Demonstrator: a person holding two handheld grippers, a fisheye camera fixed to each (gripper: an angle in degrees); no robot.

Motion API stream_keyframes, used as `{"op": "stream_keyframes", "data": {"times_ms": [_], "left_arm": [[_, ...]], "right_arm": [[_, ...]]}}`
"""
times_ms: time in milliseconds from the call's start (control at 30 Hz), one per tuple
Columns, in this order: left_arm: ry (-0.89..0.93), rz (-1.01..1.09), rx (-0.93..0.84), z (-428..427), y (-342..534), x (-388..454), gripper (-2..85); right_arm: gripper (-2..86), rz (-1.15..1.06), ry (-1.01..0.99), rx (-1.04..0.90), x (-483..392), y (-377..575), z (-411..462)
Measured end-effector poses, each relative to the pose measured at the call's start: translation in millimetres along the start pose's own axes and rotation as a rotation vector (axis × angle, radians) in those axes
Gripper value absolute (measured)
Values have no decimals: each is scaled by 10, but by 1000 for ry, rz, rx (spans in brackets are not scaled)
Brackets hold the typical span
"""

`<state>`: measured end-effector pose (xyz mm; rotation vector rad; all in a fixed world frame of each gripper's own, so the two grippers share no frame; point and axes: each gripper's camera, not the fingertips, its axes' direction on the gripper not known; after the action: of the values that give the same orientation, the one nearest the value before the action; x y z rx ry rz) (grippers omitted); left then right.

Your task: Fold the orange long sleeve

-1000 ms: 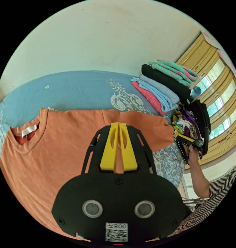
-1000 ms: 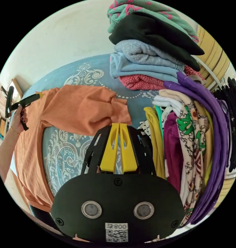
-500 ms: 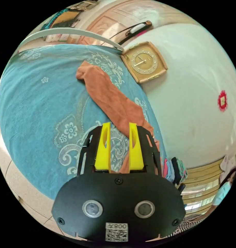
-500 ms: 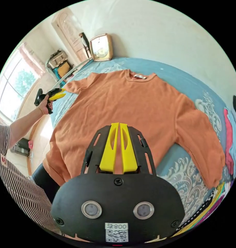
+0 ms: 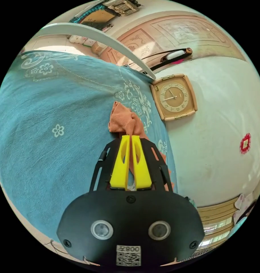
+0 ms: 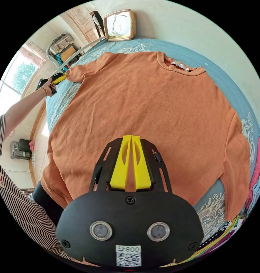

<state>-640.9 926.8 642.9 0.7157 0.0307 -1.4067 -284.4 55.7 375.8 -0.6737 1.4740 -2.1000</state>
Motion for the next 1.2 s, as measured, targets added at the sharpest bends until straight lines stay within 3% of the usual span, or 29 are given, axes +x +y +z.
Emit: {"op": "stream_keyframes", "data": {"times_ms": [167, 267, 333, 467, 667, 967, 1067, 1200], "left_arm": [[10, 216, 56, -600, 119, 141, 12], [-142, 124, -74, -508, 132, -205, 12], [-36, -4, -54, -498, 191, -505, 13], [-10, -23, -23, -521, 241, -469, 13], [-87, 124, -24, -574, 97, 242, 12], [-196, 511, -45, -223, 299, 2022, 15], [-279, 418, -50, -110, 352, 2179, 20], [-335, 109, -121, -79, 463, 1841, 34]], "right_arm": [[3, -24, -11, 29, 6, 77, 22], [3, -41, 44, 46, -67, 139, 32], [3, -67, 122, 63, -165, 206, 42], [3, -112, 234, 90, -270, 334, 64], [3, -43, 126, 101, 63, 495, -69], [3, 190, -135, 173, 1077, 942, -577], [5, 300, -223, 217, 1559, 1266, -777], [13, 499, -251, 353, 2294, 2102, -1224]]}}
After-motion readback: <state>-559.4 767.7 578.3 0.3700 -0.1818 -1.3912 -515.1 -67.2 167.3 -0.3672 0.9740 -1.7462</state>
